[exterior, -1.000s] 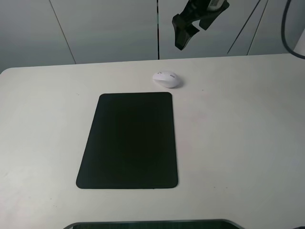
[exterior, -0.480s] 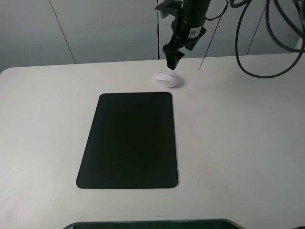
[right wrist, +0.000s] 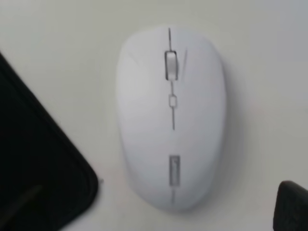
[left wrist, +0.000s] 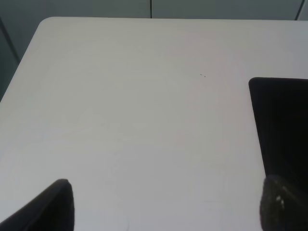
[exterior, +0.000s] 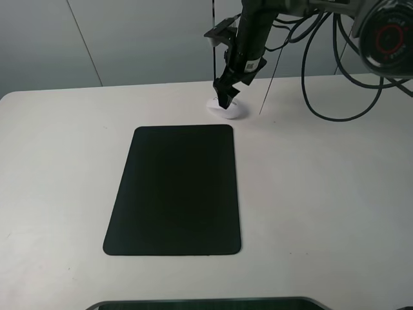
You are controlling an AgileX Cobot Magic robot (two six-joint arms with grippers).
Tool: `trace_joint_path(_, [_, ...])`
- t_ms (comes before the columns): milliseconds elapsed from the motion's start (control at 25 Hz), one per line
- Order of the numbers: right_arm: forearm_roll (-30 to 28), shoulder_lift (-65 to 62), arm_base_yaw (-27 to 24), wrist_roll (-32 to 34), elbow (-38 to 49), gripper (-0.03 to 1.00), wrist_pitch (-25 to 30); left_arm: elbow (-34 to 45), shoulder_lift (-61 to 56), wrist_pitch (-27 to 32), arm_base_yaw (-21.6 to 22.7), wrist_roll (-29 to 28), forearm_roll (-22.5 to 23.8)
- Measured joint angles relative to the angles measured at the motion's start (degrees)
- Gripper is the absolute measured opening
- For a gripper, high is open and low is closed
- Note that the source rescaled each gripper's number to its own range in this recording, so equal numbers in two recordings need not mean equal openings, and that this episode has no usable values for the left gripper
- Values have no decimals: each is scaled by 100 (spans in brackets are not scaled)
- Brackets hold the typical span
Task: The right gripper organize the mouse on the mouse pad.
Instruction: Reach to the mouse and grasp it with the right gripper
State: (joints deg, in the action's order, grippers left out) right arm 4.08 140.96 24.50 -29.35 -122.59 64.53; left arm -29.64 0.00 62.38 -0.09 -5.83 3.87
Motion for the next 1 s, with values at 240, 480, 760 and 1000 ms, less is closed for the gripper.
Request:
trace_joint_path(240, [354,164,-47,-138,-12,100,-325,0,0,0,0,0,0])
trace_joint_path(480, [421,388,-69,-186,-34,100,-589,0,0,0,0,0,0])
trace_joint_path(760, [450,456,-148,-197,-34,100,-933,0,1,0,0,0,0])
trace_joint_path(1000, [696,501,-171,-219,-34,100,-982,0,0,0,0,0,0])
